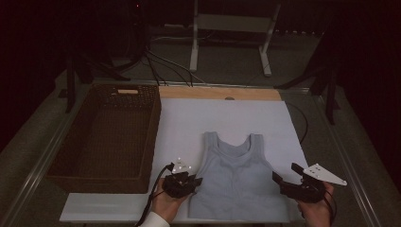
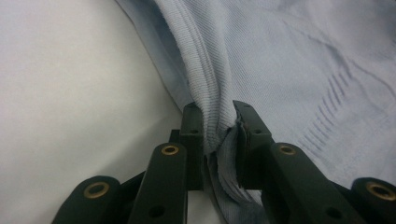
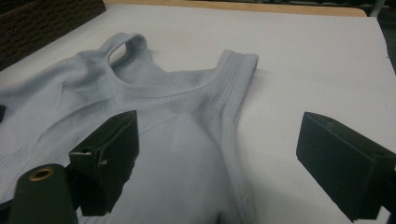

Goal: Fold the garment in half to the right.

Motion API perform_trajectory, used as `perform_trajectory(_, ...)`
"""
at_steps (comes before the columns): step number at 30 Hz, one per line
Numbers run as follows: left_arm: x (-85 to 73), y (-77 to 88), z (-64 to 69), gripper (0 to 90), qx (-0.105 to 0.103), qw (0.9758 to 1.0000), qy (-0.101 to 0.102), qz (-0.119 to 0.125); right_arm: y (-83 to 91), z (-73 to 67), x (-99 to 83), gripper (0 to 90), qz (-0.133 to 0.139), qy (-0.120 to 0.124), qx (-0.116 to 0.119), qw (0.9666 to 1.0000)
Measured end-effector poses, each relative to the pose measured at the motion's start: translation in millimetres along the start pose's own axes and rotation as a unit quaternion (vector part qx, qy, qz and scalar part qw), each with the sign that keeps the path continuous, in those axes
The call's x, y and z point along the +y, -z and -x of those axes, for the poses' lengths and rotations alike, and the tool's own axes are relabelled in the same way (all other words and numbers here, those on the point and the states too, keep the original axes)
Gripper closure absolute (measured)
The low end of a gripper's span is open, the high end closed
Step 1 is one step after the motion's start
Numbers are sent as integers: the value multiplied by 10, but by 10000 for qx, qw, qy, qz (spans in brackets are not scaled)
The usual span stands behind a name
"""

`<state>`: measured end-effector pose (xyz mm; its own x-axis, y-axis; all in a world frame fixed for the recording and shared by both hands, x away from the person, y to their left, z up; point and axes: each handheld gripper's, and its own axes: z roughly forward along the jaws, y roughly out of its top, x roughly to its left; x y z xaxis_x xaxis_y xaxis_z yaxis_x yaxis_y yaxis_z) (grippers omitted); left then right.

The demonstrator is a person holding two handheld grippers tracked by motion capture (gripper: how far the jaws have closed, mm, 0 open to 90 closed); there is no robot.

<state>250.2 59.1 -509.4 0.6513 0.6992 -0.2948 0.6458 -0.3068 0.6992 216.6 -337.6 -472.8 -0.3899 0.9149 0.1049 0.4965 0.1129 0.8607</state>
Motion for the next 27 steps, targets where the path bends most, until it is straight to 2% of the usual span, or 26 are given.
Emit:
perform_trajectory(16, 4, 157, -87, 775, 194, 9997, 84, 123, 2, -7, 0, 173, -73, -15, -34, 10000)
perform_trajectory(24, 1, 286, -124, 776, 447, 9988, 53, 198, 1, -7, 0, 173, -85, -31, -22, 10000)
perform_trajectory(27, -5, 343, -87, 776, 739, 9970, -136, 198, 4, -3, 0, 174, -85, -40, -27, 10000)
